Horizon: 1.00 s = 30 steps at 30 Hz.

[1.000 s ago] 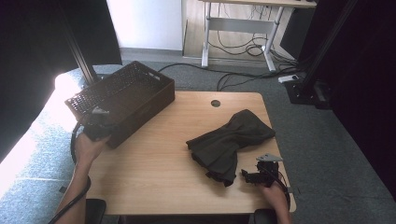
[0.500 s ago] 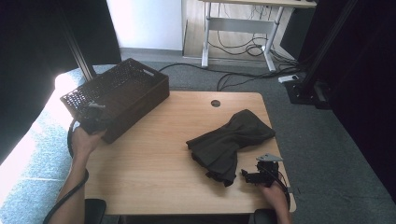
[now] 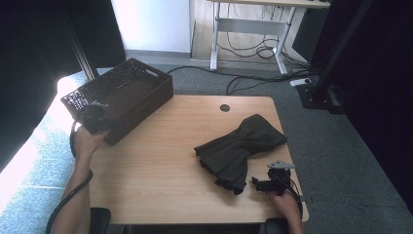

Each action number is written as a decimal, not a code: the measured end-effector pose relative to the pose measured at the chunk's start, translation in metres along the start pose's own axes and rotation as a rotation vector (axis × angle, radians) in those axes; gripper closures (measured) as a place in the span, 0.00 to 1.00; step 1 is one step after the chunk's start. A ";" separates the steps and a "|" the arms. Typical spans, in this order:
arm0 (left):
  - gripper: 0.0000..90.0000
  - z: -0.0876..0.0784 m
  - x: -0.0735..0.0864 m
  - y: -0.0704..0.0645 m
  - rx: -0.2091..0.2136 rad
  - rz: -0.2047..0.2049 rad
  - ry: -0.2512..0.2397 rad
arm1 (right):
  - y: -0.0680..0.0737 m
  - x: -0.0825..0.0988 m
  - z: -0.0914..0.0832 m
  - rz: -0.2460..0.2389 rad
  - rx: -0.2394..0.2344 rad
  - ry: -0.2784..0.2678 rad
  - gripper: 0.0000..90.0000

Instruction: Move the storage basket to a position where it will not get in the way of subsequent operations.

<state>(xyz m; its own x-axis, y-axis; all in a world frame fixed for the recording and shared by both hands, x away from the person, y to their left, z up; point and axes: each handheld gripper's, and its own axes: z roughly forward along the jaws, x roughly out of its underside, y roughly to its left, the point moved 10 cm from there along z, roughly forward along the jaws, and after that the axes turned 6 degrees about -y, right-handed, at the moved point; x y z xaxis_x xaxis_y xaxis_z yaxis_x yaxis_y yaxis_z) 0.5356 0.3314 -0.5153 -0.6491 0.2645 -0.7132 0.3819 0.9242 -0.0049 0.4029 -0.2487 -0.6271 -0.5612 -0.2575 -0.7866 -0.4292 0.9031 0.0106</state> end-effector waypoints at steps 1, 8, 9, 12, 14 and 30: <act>0.87 0.000 0.000 0.000 -0.005 0.004 0.000 | 0.000 0.000 0.000 0.000 0.000 0.000 0.00; 0.85 -0.001 0.001 0.000 0.009 -0.009 -0.032 | 0.000 0.000 0.000 0.000 -0.001 0.000 0.00; 0.85 -0.001 0.001 0.000 0.009 -0.008 -0.031 | 0.000 0.000 0.000 0.000 -0.001 0.000 0.00; 0.80 0.000 0.003 -0.001 0.004 0.009 -0.015 | 0.000 0.000 0.000 0.000 -0.001 0.000 0.00; 0.72 0.000 0.003 -0.003 0.001 0.014 -0.019 | 0.000 0.000 0.000 0.000 0.000 0.000 0.00; 0.23 -0.030 -0.011 -0.049 0.090 0.080 -0.106 | 0.000 0.000 0.000 0.000 -0.001 0.000 0.00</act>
<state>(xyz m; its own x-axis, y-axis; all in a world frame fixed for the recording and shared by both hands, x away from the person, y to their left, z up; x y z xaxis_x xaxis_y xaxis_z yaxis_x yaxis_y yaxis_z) 0.5043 0.2917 -0.4863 -0.5429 0.3014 -0.7839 0.4903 0.8715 -0.0045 0.4028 -0.2486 -0.6271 -0.5615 -0.2572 -0.7865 -0.4298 0.9029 0.0116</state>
